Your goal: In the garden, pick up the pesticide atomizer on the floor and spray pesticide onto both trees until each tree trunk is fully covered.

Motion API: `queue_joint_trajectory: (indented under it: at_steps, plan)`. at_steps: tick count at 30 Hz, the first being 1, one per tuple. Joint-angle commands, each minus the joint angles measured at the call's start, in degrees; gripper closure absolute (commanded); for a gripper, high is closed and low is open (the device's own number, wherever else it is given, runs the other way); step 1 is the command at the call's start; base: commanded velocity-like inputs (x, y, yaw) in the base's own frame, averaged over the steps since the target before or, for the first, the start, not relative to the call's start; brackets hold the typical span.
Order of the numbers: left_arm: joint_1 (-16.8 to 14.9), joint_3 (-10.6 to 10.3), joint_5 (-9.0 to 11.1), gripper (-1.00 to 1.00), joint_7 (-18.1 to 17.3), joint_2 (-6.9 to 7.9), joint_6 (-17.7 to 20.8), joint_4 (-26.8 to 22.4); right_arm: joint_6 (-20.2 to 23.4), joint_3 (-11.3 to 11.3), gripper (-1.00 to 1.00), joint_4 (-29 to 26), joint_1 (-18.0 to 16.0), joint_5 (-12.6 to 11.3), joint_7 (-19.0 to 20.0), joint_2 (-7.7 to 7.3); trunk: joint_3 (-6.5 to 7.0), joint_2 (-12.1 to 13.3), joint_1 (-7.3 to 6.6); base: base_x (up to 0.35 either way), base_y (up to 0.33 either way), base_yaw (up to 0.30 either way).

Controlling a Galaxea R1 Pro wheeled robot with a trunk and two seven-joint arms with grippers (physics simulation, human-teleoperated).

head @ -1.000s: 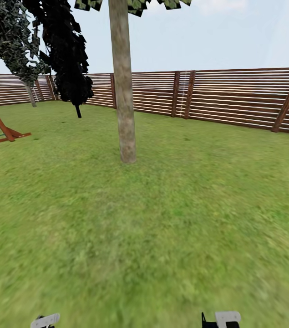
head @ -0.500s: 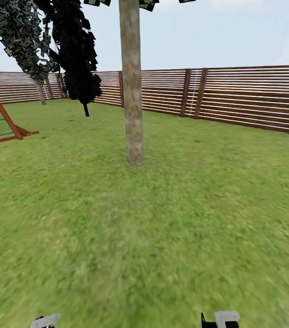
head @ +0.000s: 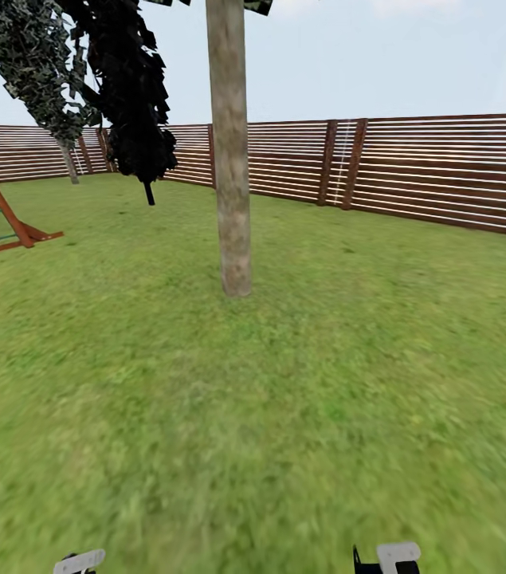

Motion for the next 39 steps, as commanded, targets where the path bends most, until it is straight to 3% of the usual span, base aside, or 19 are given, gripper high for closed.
queue_joint_trajectory:
  at_steps: [1, 39]
  plan:
    - [-0.1, 0.4, -0.6, 1.00, 0.0, -0.01, -0.2, 0.1, -0.1, -0.2, -1.00, 0.1, 0.0, 0.6, -0.4, 0.00, -0.05, 0.0, 0.03, 0.340, 0.000, 0.000]
    - [-0.1, 0.4, -0.6, 1.00, 0.0, -0.02, -0.2, 0.1, -0.1, -0.2, -1.00, 0.1, 0.0, 0.6, -0.4, 0.08, -0.05, 0.0, 0.03, 0.340, 0.000, 0.015]
